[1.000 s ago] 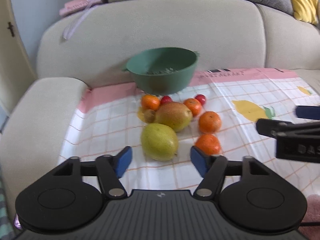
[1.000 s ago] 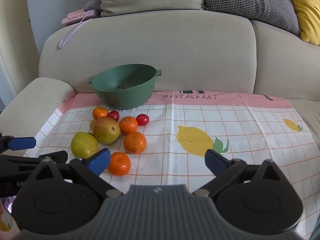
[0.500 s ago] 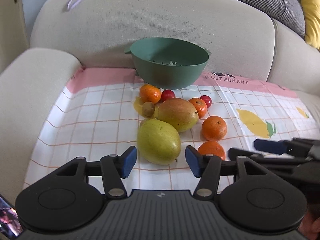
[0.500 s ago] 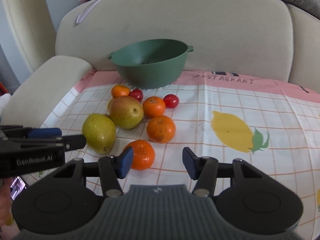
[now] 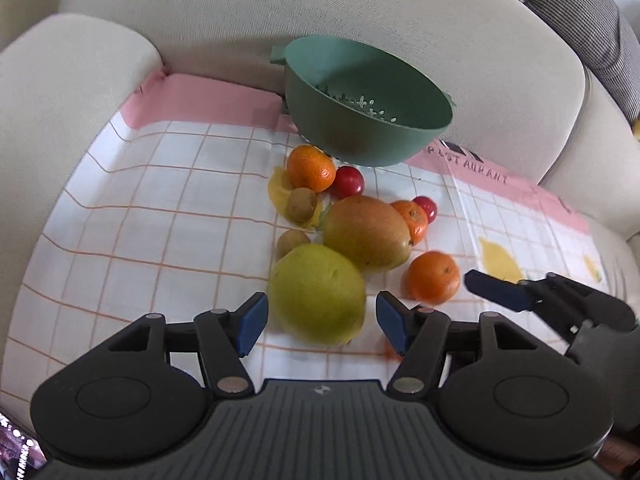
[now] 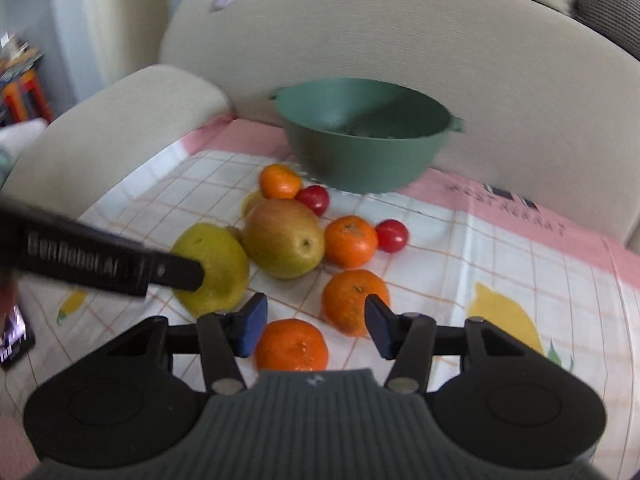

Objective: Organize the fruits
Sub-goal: 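Grasp the yellow-green pear with the left tool while the right tool grasps the brown pear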

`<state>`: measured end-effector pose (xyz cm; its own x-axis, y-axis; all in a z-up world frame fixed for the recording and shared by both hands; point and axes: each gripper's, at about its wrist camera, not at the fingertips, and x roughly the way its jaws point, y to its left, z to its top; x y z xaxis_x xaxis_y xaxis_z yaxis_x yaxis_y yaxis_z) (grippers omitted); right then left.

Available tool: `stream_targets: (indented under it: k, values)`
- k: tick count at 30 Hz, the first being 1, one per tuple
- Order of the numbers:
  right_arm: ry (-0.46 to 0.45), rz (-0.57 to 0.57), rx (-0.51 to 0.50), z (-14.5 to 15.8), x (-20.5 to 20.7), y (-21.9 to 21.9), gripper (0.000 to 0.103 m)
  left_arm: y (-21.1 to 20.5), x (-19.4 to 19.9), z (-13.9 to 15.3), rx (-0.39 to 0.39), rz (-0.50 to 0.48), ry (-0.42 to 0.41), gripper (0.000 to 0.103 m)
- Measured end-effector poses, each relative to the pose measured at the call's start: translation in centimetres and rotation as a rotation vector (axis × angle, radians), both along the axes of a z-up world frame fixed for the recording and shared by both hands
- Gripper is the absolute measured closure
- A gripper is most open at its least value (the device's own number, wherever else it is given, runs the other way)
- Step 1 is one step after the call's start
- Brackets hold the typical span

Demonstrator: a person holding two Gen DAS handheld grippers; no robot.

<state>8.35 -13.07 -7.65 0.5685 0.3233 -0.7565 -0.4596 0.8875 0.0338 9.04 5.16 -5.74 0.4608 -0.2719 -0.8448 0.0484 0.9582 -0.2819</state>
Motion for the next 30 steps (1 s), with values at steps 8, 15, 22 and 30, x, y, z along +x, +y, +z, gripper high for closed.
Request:
stream_targets:
  k: [8, 15, 22, 30]
  values:
    - [-0.064, 0.243, -0.124, -1.0, 1.7, 0.5, 0.052, -0.6, 1.8, -1.5, 0.026, 0.002, 0.077, 0.029]
    - [-0.084, 0.316, -0.144, -1.3, 3.0, 0.6, 0.051, -0.8, 2.4, -2.4, 0.006, 0.005, 0.103, 0.025]
    - [-0.15, 0.433, -0.217, -1.9, 3.1, 1.6, 0.044, -0.3, 2.7, -3.4, -0.057, 0.032, 0.123, 0.026]
    - [-0.201, 0.559, -0.286, -2.4, 3.7, 3.0, 0.044, 0.1, 2.3, -3.2, -0.077, 0.036, 0.137, 0.028]
